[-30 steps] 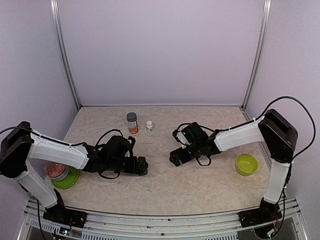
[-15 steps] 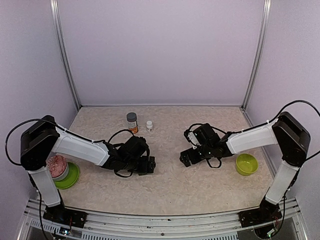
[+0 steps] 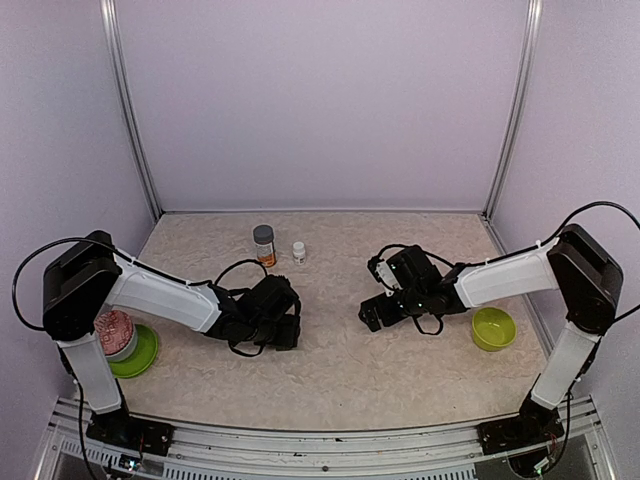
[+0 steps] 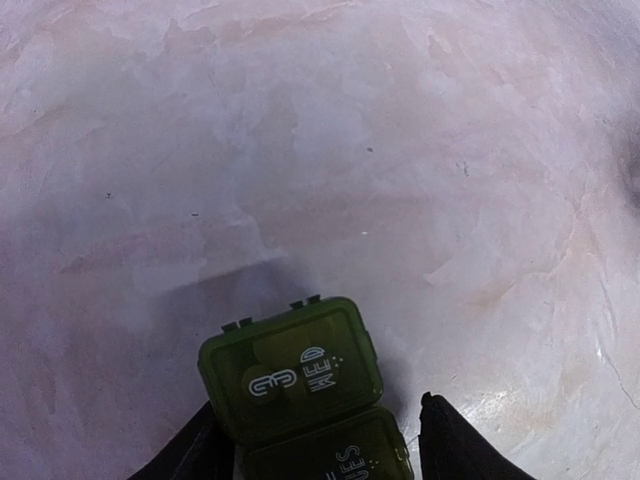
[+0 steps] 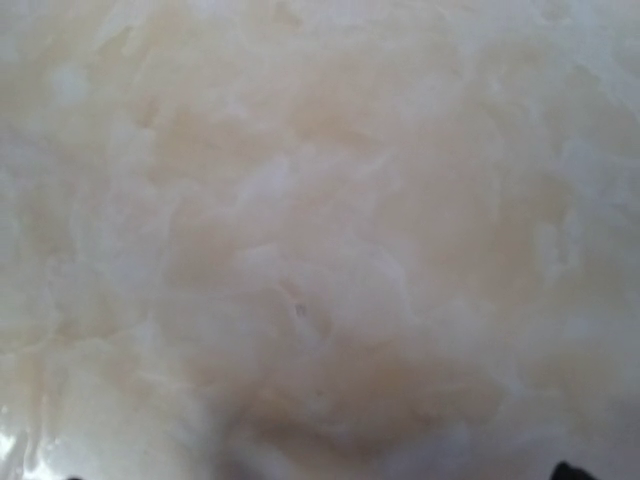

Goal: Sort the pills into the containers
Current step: Move the pill container to the center of the board.

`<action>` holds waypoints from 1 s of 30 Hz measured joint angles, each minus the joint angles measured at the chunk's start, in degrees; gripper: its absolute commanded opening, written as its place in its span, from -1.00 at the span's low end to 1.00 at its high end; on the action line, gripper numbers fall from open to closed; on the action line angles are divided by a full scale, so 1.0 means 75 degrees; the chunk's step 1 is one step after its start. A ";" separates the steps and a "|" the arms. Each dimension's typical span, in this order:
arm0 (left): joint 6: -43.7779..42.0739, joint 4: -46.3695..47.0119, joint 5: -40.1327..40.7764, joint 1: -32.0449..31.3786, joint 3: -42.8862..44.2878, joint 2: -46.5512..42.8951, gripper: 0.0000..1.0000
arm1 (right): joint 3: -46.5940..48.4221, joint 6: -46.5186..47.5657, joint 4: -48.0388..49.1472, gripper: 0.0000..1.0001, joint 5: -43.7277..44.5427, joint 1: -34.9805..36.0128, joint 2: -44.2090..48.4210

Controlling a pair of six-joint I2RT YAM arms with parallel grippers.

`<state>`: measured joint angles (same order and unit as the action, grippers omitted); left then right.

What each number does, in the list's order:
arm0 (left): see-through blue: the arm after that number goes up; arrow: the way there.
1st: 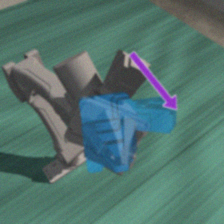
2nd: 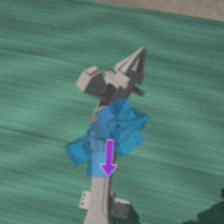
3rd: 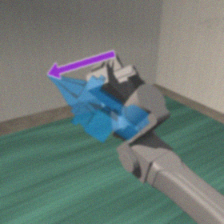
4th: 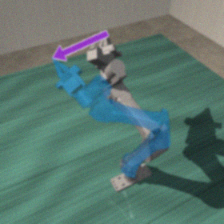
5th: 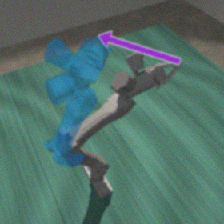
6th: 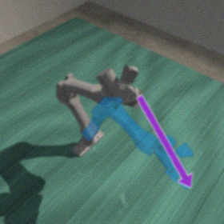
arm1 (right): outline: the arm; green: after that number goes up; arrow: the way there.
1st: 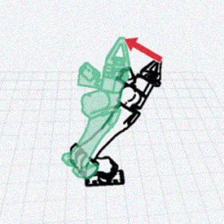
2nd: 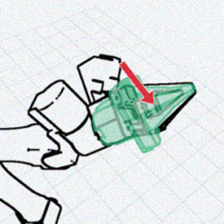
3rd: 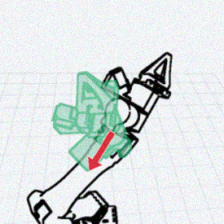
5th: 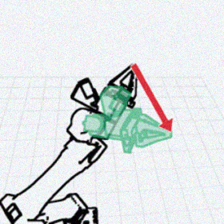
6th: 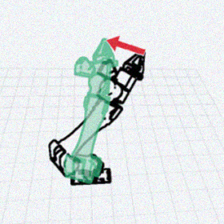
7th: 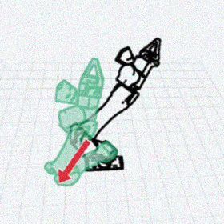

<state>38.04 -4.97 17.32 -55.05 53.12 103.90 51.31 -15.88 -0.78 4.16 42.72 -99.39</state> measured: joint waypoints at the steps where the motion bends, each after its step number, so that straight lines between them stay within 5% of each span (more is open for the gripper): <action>1: -0.0012 -0.0026 0.0017 0.0000 0.0006 0.0000 0.21 | 0.0000 0.0000 0.0000 1.00 0.0000 0.0000 0.0000; 12: -0.0396 -0.0146 0.0119 0.0341 0.0009 -0.0003 0.11 | 0.0000 0.0000 0.0006 1.00 0.0000 0.0000 0.0000; 30: -0.1617 -0.0061 0.0093 0.2130 0.0280 0.0277 0.13 | 0.0000 -0.0006 0.0020 1.00 -0.0006 0.0000 0.0000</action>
<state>25.91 -5.43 18.02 -39.07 55.22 105.97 51.31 -15.92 -0.62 4.12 42.72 -99.39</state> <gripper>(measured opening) 0.563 0.998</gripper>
